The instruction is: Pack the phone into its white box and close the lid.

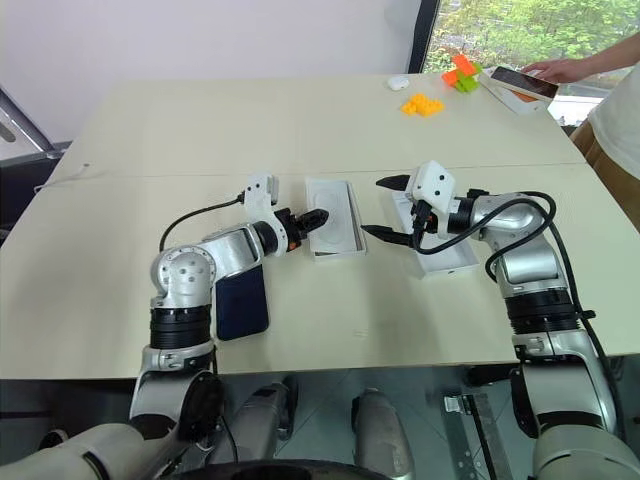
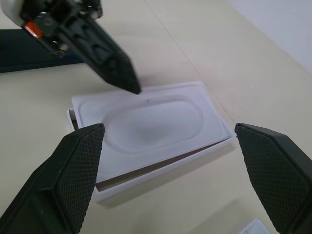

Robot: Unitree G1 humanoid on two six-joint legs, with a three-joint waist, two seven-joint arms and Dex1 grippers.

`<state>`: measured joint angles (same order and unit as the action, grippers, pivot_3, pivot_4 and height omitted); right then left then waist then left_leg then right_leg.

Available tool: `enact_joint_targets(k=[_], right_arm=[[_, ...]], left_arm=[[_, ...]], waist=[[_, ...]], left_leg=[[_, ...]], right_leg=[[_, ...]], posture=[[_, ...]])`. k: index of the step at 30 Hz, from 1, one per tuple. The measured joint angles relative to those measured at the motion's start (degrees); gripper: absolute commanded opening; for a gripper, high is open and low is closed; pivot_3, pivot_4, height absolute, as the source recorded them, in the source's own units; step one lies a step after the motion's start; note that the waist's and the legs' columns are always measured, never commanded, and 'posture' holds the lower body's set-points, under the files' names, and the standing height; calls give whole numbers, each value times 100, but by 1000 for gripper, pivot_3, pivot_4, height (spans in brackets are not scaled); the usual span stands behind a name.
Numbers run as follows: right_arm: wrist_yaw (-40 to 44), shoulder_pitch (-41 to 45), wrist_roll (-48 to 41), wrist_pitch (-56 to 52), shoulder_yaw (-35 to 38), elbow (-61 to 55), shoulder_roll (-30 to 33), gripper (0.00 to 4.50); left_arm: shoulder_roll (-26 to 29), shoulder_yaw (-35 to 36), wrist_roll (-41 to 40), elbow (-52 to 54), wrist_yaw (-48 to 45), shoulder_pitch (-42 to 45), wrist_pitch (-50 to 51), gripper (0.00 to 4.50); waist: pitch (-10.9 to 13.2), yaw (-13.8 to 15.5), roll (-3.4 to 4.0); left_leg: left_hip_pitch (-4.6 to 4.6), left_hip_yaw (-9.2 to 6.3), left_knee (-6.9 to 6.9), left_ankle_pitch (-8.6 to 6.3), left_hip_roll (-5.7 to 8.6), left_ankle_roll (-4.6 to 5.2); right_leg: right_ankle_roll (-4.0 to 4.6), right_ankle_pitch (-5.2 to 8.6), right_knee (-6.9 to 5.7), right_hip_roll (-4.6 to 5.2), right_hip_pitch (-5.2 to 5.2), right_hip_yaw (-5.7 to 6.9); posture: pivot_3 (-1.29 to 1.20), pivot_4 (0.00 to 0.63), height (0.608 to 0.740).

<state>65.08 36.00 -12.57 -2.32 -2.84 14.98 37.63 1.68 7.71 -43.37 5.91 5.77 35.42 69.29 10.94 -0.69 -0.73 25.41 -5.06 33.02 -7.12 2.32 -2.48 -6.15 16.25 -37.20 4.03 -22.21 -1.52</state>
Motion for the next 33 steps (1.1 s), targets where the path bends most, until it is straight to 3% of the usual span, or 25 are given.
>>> enact_joint_targets(k=[6, 13, 16, 20, 23, 27, 33], right_arm=[[-55, 37, -15, -146, 0, 5, -71, 4500], [-607, 120, -98, -943, 16, -203, -429, 4500], [-1045, 118, -89, -1250, -81, -550, -871, 3573], [-1678, 259, 302, -1512, -428, -520, -1322, 1494], [-2307, 548, 691, -1572, -587, -257, -1670, 12], [-2818, 806, 1255, -1472, -924, 44, -1856, 12], [-2311, 656, 1699, -1226, -1550, 47, -1586, 12]], left_arm=[[219, -47, -1, 415, -371, -221, 141, 2897], [1407, 6, 257, 1019, -1351, -255, -787, 2897], [2327, 55, 577, 1057, -2052, -547, -1363, 2942], [3007, 276, 771, 1011, -3090, -1003, -2330, 2942], [3154, 256, 886, 948, -3529, -1259, -2752, 2942], [3139, 142, 1083, 862, -3623, -1327, -2937, 2942], [2820, 94, 1223, 787, -3434, -1287, -3001, 2942]], waist=[[0, 7, 0], [-1, -18, 3], [0, -43, 5], [0, -12, 5], [0, 19, 4], [0, 18, 4], [0, -15, 4]], left_leg=[[0, -2, 0, 0, -5, -1], [0, 3, -13, -1, -14, -2], [1, 7, -24, 0, -17, -2], [4, 10, -25, -6, -16, -11], [7, 9, -24, -9, -9, -14], [8, 8, -26, -9, -4, -15], [7, 8, -43, 0, -13, -1]], right_leg=[[15, 7, 0, 2, 0, 0], [20, 8, 1, 2, -13, -6], [21, 8, 0, -3, -25, -14], [24, 9, 9, 9, -25, -14], [26, 8, 15, 23, -21, -13], [25, 8, 16, 35, -22, -9], [20, 6, 12, 10, -32, -9]], posture=[[0, 150, 740], [0, 150, 740], [0, 150, 740], [0, 150, 740], [0, 150, 740], [0, 150, 740], [0, 150, 740]])
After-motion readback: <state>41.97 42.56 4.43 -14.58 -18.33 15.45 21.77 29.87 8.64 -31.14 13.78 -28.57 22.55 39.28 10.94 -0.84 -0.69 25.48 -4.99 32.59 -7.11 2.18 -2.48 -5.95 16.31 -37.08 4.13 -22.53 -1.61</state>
